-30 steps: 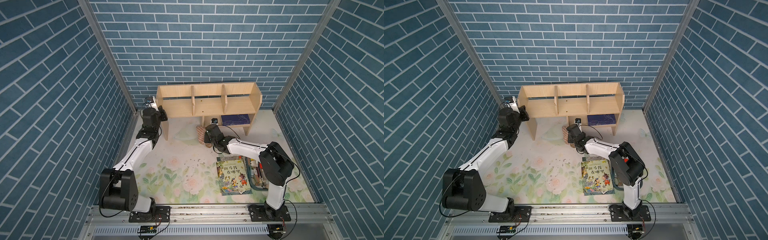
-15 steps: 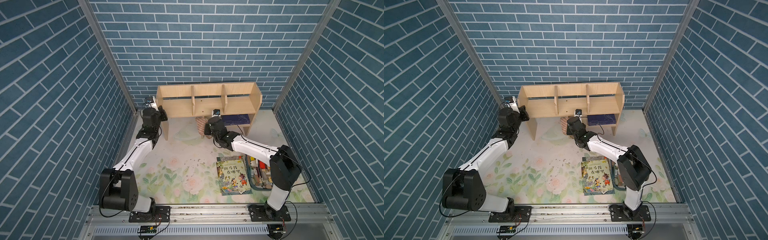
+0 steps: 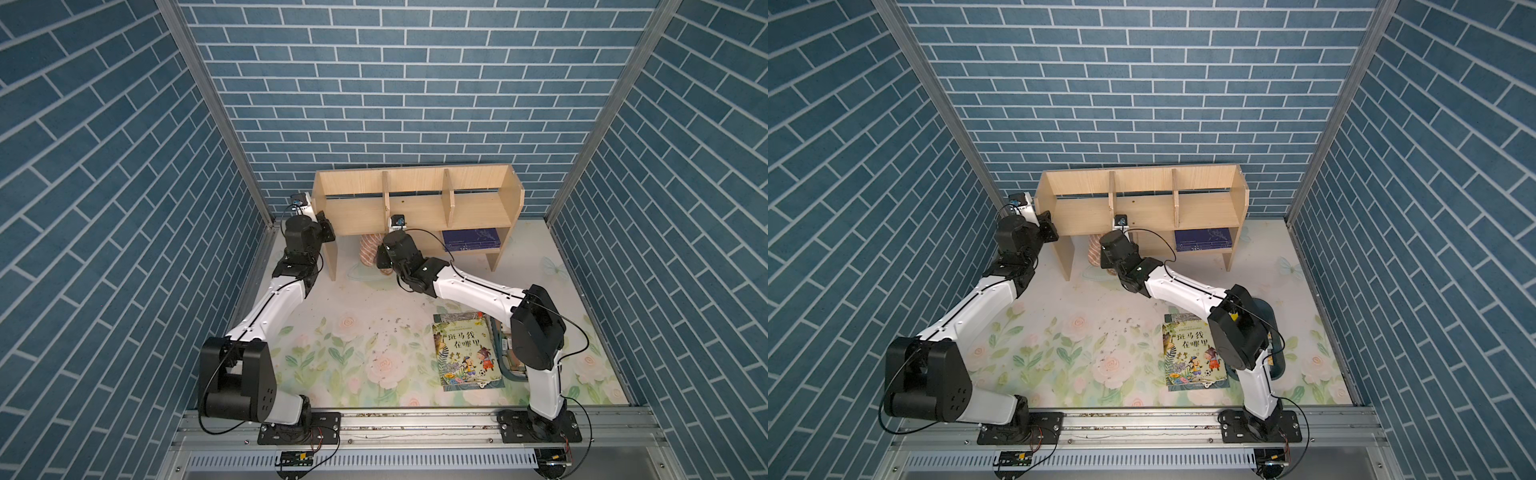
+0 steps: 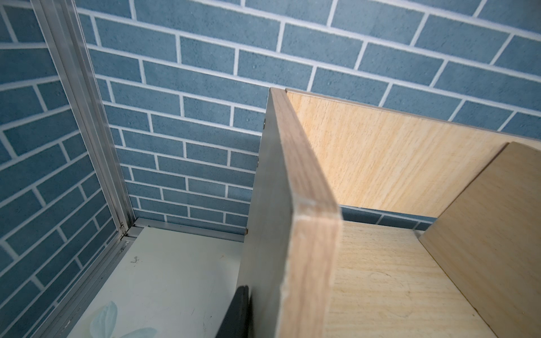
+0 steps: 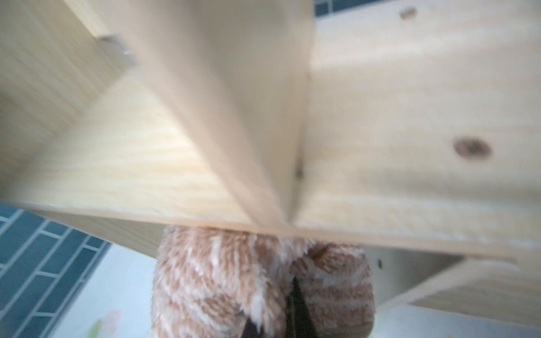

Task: Wipe the bookshelf clean with a cloth
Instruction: Wipe the dust from the shelf.

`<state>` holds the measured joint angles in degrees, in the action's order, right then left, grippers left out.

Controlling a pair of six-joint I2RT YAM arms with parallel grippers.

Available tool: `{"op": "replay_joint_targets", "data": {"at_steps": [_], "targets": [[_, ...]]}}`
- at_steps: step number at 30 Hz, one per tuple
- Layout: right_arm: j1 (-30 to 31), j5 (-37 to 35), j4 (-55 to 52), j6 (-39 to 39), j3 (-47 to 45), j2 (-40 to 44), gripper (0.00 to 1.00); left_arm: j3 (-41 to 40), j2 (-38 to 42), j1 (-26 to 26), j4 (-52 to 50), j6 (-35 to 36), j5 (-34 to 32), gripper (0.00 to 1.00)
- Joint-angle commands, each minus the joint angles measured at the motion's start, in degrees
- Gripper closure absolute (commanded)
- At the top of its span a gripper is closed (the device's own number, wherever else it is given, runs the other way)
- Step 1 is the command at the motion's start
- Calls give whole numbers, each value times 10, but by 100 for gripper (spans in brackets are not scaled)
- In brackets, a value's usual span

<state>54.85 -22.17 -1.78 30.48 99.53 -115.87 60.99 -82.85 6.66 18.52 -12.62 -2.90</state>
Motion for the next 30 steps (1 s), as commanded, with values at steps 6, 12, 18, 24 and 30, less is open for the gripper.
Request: {"op": "replay_joint_targets", "data": {"at_steps": [6,12,18,24,30], "targets": [[43,40,-18,-27,183,-130,100,-3,0,21,11,-80,98,100],[61,97,6,-1,195,-217,100,-4,2,21,11,-82,101,100],[58,105,38,31,96,-205,100,-4,2,21,12,-83,101,100],[19,55,98,37,-73,-61,100,-4,1,21,12,-85,102,100],[-19,-50,132,7,-216,123,100,-4,1,21,12,-86,102,100]]}}
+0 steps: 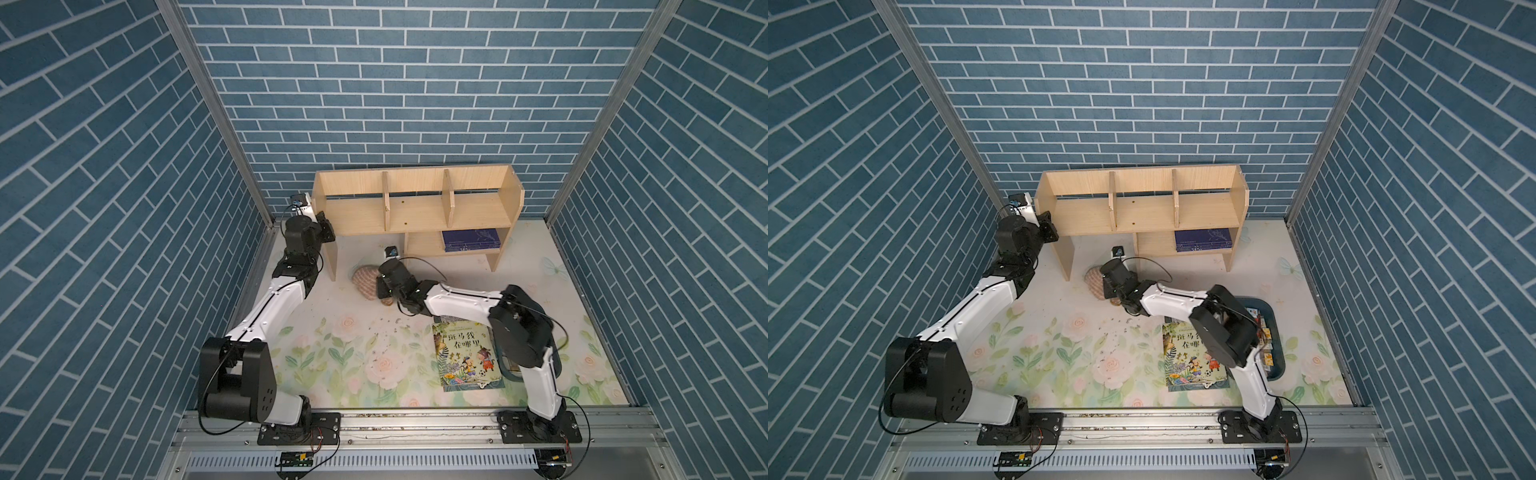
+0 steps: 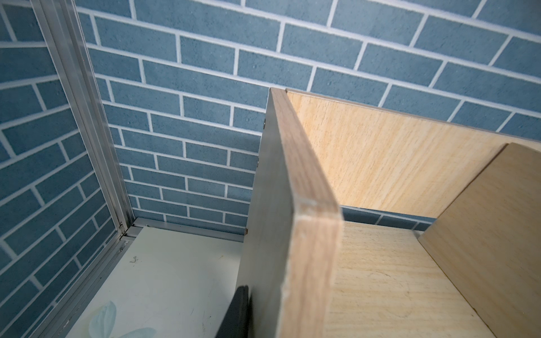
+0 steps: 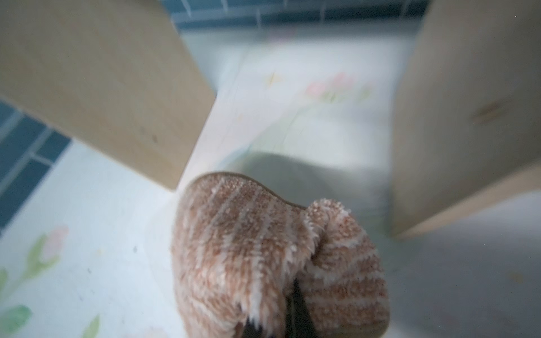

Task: Wipe the bookshelf clean with a cloth
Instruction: Wipe the dust from the shelf.

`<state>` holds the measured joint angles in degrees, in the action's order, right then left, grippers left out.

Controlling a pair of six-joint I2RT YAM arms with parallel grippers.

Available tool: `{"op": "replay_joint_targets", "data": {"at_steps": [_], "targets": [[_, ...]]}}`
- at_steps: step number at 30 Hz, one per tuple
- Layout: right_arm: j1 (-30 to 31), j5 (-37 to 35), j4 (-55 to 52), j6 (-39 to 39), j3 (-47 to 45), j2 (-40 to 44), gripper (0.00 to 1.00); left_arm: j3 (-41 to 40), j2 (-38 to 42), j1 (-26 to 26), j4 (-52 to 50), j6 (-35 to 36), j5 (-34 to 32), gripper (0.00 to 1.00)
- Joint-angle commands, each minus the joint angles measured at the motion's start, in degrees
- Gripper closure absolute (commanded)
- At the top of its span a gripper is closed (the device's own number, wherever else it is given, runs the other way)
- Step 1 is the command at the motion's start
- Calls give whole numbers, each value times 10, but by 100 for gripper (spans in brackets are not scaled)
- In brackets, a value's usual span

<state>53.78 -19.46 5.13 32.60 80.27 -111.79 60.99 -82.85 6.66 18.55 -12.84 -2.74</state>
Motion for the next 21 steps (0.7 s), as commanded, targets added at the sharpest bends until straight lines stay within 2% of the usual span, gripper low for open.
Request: {"op": "replay_joint_targets", "data": {"at_steps": [1,4,7,10,17,21], "targets": [[-11,-93,58,-23,-31,101,100,-4,1,21,12,-84,102,100],[-23,-133,35,-37,-42,147,100,-3,-1,22,12,-84,104,100],[-44,-124,27,-32,-58,166,100,-4,-2,21,12,-85,103,100],[-64,-98,18,-6,-78,151,100,-4,-2,22,12,-85,103,100],[-66,-42,44,33,-132,93,100,-4,-7,21,12,-83,103,100],[-66,-26,38,39,-123,70,100,-4,-11,22,11,-82,101,100]]}}
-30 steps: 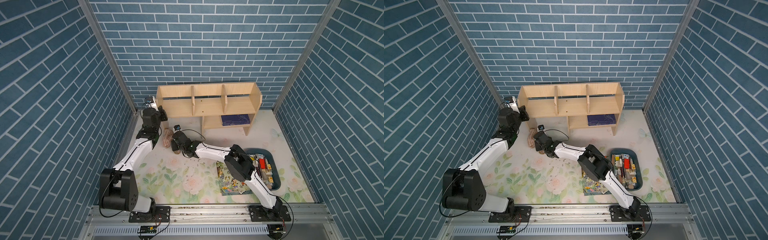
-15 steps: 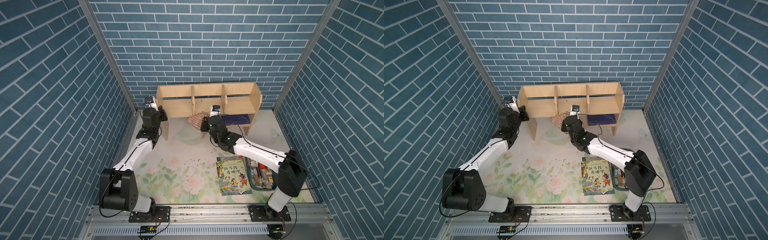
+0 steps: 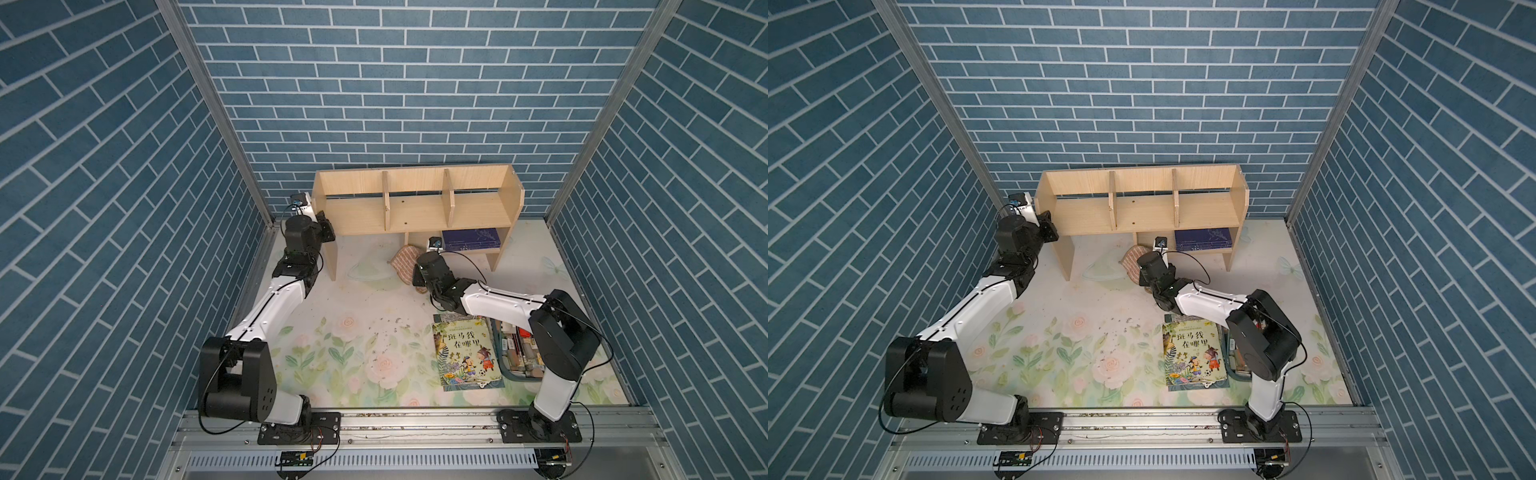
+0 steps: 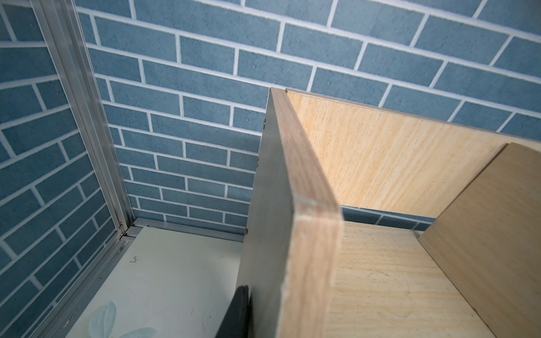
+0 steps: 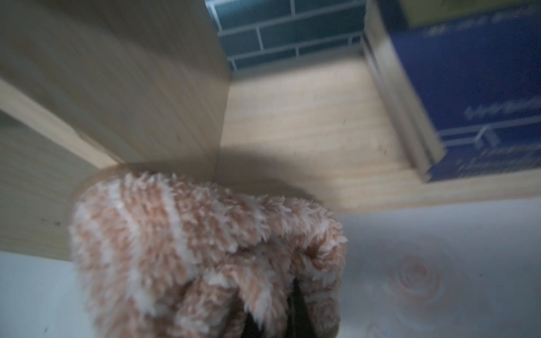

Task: Wipe the bookshelf clean with a cloth
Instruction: Wipe the dust from the shelf.

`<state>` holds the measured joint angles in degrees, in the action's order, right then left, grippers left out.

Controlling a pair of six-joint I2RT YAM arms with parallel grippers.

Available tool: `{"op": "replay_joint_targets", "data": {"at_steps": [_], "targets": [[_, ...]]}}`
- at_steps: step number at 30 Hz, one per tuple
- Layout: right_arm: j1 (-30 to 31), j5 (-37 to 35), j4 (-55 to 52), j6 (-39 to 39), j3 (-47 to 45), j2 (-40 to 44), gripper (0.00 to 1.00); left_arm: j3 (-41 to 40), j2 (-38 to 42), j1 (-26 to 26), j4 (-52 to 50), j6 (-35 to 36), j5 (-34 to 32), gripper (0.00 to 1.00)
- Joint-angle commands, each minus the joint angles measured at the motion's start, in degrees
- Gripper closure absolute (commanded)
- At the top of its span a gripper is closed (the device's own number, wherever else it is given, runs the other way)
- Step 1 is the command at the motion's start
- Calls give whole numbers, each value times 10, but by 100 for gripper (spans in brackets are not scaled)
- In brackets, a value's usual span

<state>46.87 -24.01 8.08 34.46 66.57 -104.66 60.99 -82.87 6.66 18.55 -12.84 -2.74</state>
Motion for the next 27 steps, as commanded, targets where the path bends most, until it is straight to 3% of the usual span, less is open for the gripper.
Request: {"op": "replay_joint_targets", "data": {"at_steps": [1,11,17,27], "targets": [[2,19,1,19,23,-3,100,-4,-12,21,11,-82,103,100],[2,-33,-58,-31,158,16,100,-3,-16,21,11,-82,104,100],[2,-28,-39,-18,120,15,100,-3,-15,21,11,-83,106,100],[7,22,13,28,27,-58,100,-3,-15,22,11,-82,107,100]]}}
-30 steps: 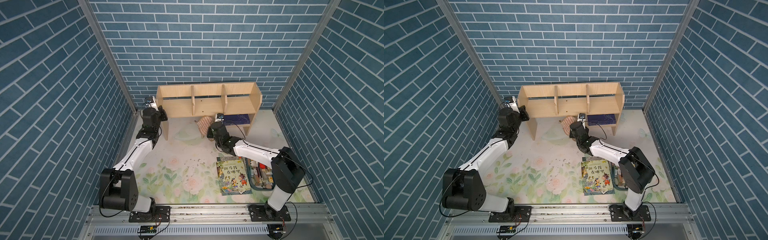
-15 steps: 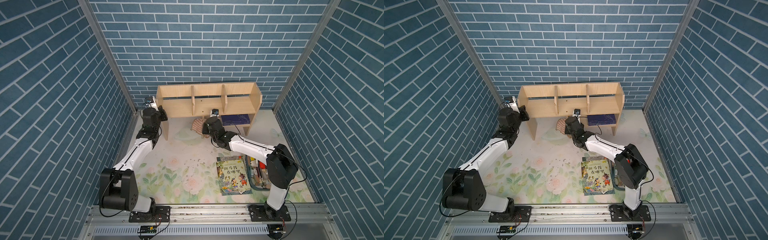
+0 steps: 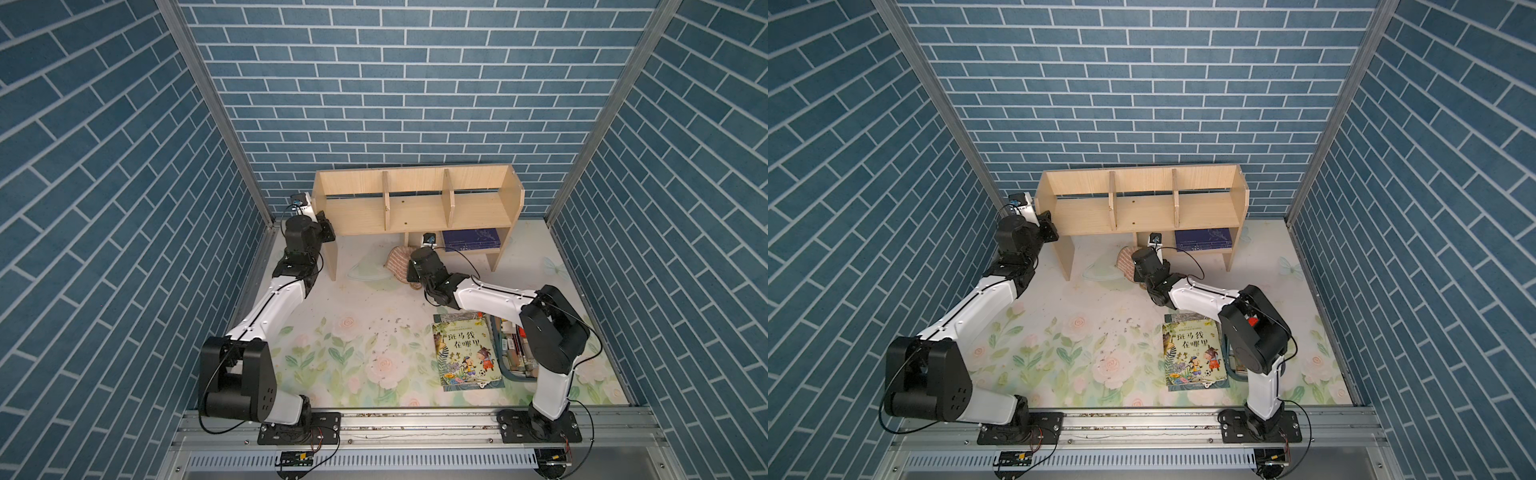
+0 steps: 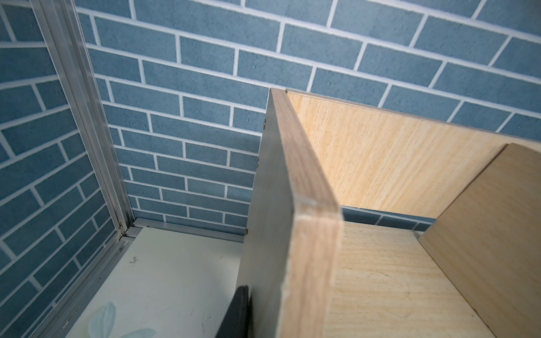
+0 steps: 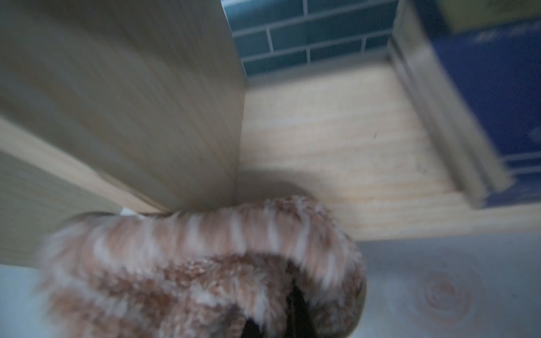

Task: Wipe the bookshelf clean with a cloth
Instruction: Wipe the dust from the shelf.

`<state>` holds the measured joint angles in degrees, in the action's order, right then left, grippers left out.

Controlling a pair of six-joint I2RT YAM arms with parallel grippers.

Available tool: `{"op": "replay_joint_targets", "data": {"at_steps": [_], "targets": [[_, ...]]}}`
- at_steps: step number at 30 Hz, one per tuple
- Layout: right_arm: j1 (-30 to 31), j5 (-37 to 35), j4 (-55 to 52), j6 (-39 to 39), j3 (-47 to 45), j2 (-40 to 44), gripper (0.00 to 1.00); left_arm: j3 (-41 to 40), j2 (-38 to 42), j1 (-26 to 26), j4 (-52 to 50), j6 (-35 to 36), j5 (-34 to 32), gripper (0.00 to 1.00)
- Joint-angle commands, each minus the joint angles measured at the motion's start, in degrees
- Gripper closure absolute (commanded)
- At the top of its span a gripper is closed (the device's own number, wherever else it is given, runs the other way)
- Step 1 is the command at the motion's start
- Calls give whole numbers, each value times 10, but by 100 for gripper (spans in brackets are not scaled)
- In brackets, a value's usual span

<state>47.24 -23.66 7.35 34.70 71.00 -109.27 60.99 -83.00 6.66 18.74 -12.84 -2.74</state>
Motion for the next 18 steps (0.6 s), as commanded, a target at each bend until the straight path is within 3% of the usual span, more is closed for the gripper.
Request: {"op": "replay_joint_targets", "data": {"at_steps": [1,13,18], "targets": [[4,20,24,27,-22,-10,100,-3,-14,21,9,-82,106,100],[-7,-34,-44,-21,58,100,100,-4,-15,21,10,-83,108,100],[-20,-83,-72,-29,43,158,100,-4,-15,21,10,-83,108,100]]}}
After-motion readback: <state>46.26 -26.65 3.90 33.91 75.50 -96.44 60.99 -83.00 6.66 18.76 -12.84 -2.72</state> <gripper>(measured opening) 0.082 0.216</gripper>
